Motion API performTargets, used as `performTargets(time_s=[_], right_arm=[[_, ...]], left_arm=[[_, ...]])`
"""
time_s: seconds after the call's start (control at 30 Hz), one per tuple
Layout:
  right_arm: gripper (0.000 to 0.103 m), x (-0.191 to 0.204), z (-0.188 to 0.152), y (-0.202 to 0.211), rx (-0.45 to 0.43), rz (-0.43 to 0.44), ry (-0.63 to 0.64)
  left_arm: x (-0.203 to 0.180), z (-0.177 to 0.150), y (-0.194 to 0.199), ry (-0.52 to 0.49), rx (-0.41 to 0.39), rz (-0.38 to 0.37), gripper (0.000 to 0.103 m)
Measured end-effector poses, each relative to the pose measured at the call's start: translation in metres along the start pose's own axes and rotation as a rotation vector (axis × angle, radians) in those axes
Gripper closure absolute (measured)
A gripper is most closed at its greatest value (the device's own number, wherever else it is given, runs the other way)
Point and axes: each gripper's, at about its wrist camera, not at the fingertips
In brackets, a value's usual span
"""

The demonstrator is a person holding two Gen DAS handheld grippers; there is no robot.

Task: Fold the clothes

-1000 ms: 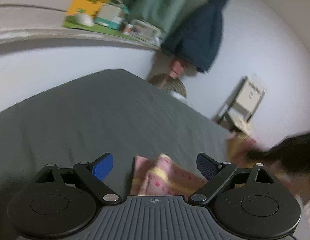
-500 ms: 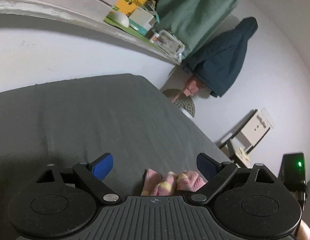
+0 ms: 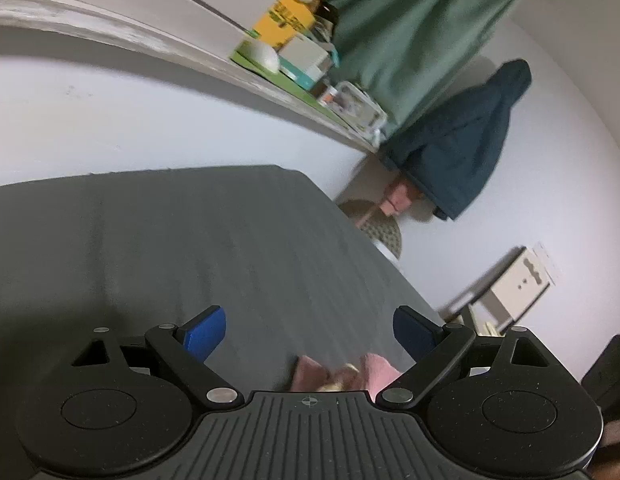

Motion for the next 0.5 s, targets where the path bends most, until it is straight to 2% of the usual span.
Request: performTargets(time_s=[0.07, 0.17, 0.23, 0.3, 0.37, 0.5], right_arm=[[0.048, 0.012, -0.004, -0.013, 0.024, -0.054, 0.064], [0.061, 0.026, -0.011, -0.028, 0.024, -0.137, 0.188], [0.087, 0.03, -0.014, -0.033, 0.013, -0.184, 0.245], [0.092, 0.026, -0.013, -0.032, 0.002, -0.187, 0.235], [0.093, 0.017, -0.012, -0.026, -0.002, -0.159, 0.171], [0.094, 0.017, -0.007, -0.003, -0.037, -0.067, 0.072]], left_arm=[[0.004, 0.001, 0.001, 0.013, -0.01, 0.015, 0.012], [0.006, 0.001, -0.001, 0.032, -0.01, 0.017, 0.012], [0.005, 0.001, -0.003, 0.03, -0.005, 0.01, 0.012], [0.004, 0.001, -0.004, 0.026, -0.002, 0.007, 0.012], [0.005, 0.001, -0.004, 0.029, -0.004, 0.004, 0.012], [0.006, 0.002, -0.003, 0.048, -0.014, -0.001, 0.012]])
Point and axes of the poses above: each gripper's, at about its wrist camera, not at the fingertips, and y roughly against the way its jaws point, x to its left, z to its top, and after that the axes turned 6 degrees about -x, right-handed
